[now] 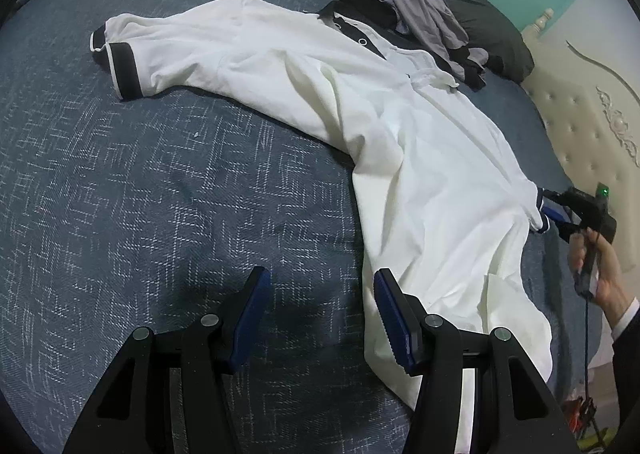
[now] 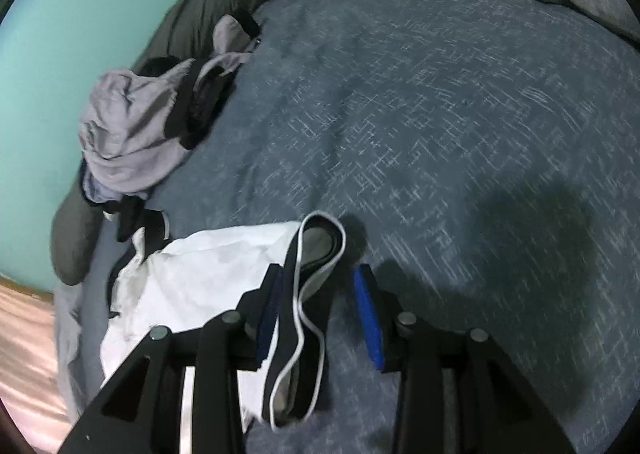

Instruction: Fold clothes

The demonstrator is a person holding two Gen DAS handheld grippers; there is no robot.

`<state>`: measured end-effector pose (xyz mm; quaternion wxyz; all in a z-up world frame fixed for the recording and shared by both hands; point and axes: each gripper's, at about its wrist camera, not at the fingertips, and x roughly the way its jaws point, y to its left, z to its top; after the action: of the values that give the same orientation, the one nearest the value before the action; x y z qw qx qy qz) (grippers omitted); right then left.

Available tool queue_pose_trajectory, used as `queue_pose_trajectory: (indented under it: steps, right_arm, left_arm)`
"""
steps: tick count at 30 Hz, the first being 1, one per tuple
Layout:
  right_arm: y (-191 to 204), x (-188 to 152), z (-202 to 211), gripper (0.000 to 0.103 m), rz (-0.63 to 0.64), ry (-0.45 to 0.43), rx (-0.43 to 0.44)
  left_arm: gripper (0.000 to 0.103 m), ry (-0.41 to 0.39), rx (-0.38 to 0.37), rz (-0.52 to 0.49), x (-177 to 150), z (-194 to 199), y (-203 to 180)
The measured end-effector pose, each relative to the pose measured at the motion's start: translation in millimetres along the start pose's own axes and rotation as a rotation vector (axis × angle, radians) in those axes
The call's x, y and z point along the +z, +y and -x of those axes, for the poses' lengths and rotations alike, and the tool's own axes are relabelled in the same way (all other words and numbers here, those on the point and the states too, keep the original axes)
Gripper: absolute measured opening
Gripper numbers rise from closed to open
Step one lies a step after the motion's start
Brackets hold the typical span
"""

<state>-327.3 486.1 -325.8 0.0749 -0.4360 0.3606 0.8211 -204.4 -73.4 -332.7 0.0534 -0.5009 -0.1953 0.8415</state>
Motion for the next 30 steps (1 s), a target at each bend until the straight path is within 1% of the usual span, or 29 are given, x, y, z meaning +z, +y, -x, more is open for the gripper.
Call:
queue_pose_trajectory:
  steps: [2,6,7,8,11,12,14,18,30]
  right_arm:
    - [0,6,-5,0.037,-0.018,-0.011,-0.002]
    - [1,9,-10,0.037,0.005,-0.023,-0.030]
    - [2,9,-9,0.033,0.018,-0.030,-0.034]
    - [3,9,-10,0.021,0.034,-0.026,-0.034]
    - [6,6,-10,0.006,0.082,-0.022,-0.037]
    - [7,6,-9,0.004,0.097,-0.024,-0.041]
    - [7,5,-4,0.003,0.107,-0.046,-0.058]
    - [5,11,13,0.003,0.118,-0.115,-0.048]
    - [40,57,25,0.002,0.168,-0.216,-0.031]
  left_arm:
    - [0.058,-0.002,0.001,0.002,1,0,1]
    - [0.058,0.002,0.006,0.002,2,-3,1]
    - [0.058,0.003,0.008,0.001,1,-4,1]
    - [0.058,0.005,0.009,0.000,1,-4,2]
    - [0.058,0.009,0.011,-0.003,-1,-6,1]
    - [0.058,0.009,0.011,-0.004,-1,-6,1]
    - [0.058,0.007,0.011,-0.006,-1,-6,0]
    - [0.058,0.008,0.013,-0.010,-1,-7,1]
    - [0.058,-0.002,0.024,-0.008,0,-8,5]
